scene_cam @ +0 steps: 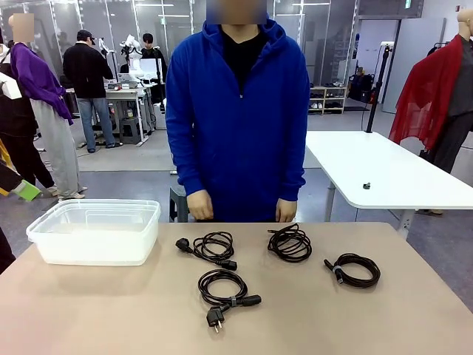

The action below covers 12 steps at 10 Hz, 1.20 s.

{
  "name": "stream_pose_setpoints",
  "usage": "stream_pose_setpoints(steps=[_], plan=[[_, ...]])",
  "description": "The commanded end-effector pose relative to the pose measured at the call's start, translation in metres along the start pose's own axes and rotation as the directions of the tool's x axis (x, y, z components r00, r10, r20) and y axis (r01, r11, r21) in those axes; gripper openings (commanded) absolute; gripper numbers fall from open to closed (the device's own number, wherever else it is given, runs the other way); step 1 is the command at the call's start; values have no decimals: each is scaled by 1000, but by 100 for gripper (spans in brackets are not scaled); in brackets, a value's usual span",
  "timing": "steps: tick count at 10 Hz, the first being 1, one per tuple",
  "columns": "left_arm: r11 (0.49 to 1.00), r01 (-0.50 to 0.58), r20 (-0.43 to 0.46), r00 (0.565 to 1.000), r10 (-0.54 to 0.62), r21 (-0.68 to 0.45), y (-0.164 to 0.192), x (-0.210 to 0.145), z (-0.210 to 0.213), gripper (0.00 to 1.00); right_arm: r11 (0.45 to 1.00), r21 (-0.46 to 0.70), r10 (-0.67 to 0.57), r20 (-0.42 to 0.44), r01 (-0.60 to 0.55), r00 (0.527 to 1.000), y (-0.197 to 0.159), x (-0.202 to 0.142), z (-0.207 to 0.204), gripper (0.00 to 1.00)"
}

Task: Organize and store the cables.
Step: Place the Power Cable into the Organizing box.

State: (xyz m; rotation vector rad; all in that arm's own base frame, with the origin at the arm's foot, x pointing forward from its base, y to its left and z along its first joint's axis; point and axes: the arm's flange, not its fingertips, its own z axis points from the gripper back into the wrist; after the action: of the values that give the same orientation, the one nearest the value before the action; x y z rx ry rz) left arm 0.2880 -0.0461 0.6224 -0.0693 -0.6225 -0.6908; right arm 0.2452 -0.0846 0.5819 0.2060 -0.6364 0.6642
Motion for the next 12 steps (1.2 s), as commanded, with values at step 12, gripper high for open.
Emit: stream_pose_setpoints(steps=[12], plan=[[914, 390, -82, 913, -400, -114, -77, 98, -72, 100, 1000, -5, -4, 4, 4, 1000, -1, -1, 1, 100]])
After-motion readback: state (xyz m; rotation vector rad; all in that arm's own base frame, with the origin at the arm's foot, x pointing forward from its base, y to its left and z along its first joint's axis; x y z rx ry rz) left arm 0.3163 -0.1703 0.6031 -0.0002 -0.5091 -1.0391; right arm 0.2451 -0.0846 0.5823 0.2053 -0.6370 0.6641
